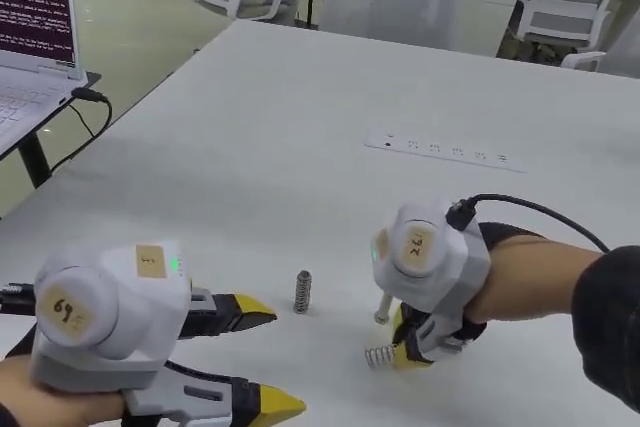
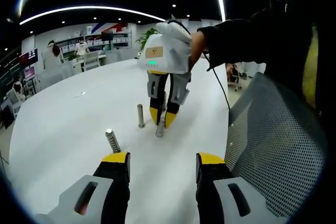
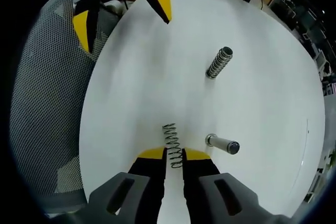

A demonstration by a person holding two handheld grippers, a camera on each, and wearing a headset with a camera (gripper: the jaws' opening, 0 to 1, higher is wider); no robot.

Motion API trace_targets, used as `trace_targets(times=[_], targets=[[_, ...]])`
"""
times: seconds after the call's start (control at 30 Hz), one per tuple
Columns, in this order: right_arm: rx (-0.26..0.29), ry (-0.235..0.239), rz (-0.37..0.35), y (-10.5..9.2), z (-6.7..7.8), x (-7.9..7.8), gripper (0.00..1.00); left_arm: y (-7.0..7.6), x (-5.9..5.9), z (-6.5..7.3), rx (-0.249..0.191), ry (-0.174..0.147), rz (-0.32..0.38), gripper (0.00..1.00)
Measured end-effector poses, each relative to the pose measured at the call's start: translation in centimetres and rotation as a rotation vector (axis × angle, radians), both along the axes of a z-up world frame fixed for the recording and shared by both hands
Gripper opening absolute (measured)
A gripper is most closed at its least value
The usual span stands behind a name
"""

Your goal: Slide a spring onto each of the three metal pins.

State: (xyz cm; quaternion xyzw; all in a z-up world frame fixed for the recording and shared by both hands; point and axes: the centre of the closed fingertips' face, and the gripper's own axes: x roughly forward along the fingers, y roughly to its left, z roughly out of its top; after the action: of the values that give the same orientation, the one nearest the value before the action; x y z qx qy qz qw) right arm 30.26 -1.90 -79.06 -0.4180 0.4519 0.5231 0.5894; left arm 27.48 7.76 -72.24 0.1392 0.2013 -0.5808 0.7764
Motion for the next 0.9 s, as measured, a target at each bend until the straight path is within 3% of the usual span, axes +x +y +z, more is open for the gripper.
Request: trace_targets(times=[0.2,0.57,0.9], targets=[[0.007,-0.005,-0.002,0.6,1.6,-0.5,0.09,-0.2,0.0,0.3,0.0,-0.008,-0.01,0.44],[0.093,-0.014,0.016,3.2,5.7,-1.7,0.09,-1.3,0.3,1.5,-0.009,-0.035,-0.036,0.42],[0.129,-0.03,0.038,4.5,7.3,-2.2,0.09,-2.4,0.4,2.8,-0.037,-0.07,-0.066,0.37]])
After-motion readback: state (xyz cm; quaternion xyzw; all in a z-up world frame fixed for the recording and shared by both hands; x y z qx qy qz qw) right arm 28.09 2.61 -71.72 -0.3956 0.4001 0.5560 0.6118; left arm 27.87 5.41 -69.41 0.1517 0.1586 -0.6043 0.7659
